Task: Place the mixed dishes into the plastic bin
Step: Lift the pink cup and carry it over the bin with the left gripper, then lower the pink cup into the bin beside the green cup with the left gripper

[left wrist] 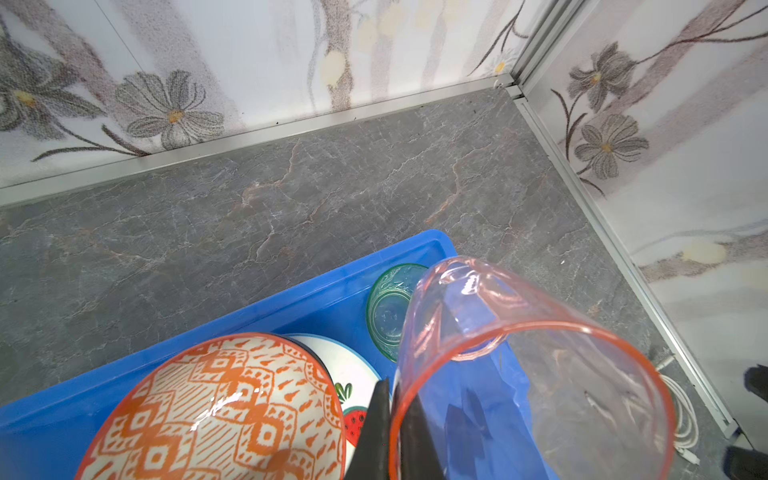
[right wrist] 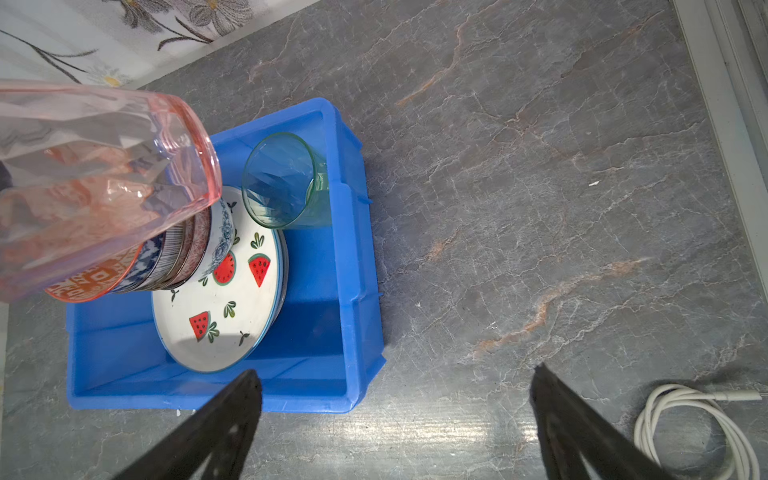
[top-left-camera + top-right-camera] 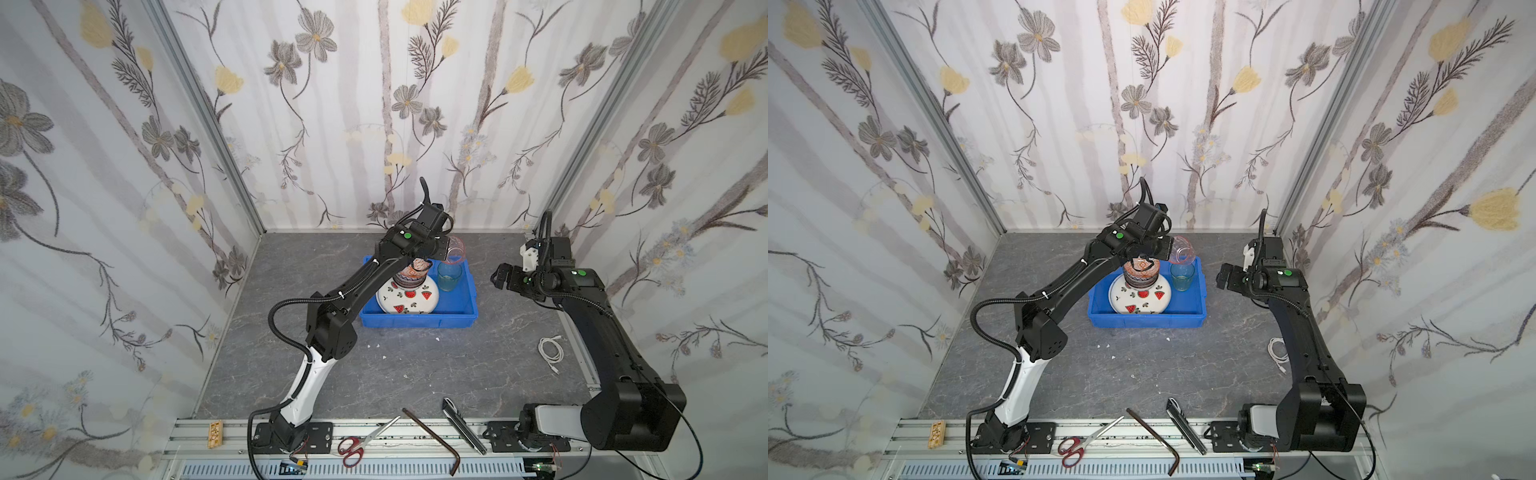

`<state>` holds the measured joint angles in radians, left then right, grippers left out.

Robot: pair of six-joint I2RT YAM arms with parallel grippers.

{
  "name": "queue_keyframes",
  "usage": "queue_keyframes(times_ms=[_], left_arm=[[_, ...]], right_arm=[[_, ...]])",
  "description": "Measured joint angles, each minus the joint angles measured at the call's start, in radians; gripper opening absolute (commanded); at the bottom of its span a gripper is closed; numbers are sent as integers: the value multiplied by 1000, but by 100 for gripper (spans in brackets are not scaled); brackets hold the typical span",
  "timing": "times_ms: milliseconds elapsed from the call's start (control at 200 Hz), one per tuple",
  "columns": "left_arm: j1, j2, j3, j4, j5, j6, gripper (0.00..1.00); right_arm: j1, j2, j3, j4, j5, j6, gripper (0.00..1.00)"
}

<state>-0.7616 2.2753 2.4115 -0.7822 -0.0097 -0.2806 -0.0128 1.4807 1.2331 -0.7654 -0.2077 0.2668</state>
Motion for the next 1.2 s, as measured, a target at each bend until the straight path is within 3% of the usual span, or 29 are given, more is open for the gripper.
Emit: queue_keyframes(times_ms=[445, 1199], left_arm=[[-1, 99, 38, 0, -38, -4, 0], [0, 146, 42, 0, -58, 1, 0]], right_arm=[[-27, -2, -28, 3, -13, -26, 99], [-40, 4, -53, 6, -33, -34, 99]])
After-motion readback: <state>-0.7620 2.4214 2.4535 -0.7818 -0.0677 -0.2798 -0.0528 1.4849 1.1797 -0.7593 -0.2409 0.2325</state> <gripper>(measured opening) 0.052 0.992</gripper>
